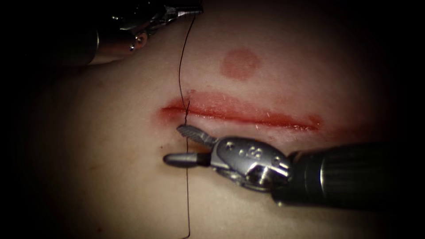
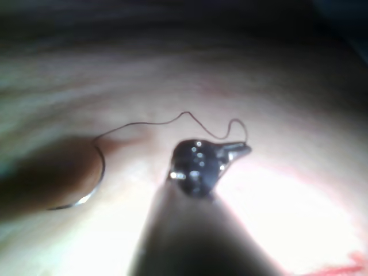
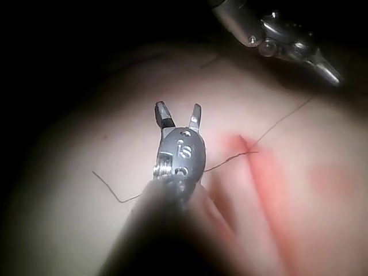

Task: Wound Closure
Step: Wrap the suture around the right gripper once.

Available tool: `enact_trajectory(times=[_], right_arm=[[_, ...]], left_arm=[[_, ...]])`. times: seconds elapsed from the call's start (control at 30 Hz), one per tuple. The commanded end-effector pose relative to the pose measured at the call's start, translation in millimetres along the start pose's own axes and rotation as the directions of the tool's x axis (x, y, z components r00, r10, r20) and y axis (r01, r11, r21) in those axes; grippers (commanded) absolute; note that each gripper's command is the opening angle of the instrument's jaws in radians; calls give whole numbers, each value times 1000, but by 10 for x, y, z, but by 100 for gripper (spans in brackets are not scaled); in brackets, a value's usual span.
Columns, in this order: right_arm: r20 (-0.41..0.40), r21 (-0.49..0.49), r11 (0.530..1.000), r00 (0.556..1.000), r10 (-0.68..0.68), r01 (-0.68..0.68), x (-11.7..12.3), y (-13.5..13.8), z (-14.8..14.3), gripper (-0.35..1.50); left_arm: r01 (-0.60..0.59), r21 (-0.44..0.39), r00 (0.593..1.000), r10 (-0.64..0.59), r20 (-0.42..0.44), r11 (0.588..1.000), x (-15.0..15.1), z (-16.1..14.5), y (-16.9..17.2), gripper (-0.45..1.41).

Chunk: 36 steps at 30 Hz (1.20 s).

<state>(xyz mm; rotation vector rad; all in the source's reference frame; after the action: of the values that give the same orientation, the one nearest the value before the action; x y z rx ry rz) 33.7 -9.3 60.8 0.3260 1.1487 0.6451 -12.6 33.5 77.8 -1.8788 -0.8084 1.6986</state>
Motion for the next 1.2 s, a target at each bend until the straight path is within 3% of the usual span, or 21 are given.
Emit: enact_trajectory(times=[0.03, 0.13, 0.23, 0.37, 0.5, 0.63, 0.97, 1.2], right_arm=[[-1, 3, 1000, 1000, -2, 2, -8, 17, 14, 89], [-1, 4, 1000, 1000, 7, -7, -14, 47, 29, 98], [3, 6, 1000, 1000, 12, -12, -21, 70, 36, 94], [3, 11, 1000, 1000, 17, -17, -31, 102, 42, 64], [7, 16, 1000, 1000, 17, -18, -31, 111, 53, 62], [6, 44, 999, 1000, 13, -13, -28, 107, 57, 49], [-4, 50, 999, 1000, 12, -12, -25, 100, 55, 39], [-8, 37, 999, 1000, 15, -14, -44, 134, 90, 32]], left_arm=[[-1, 0, 1000, 1, 0, 1000, -3, 4, -5, -35], [-2, -4, 1000, 2, -3, 1000, -4, 4, 0, -35], [-9, -6, 1000, 9, -8, 1000, -5, 2, 5, -35], [-15, -8, 1000, 15, -15, 1000, -4, 0, 16, -35], [-30, -10, 999, 30, -18, 1000, -1, 0, 27, -35], [-37, -10, 999, 37, -19, 999, 5, 0, 30, -35], [-51, -14, 998, 51, -21, 999, 9, 0, 31, -35], [-58, -11, 998, 57, -30, 998, 11, 7, 54, -35]])
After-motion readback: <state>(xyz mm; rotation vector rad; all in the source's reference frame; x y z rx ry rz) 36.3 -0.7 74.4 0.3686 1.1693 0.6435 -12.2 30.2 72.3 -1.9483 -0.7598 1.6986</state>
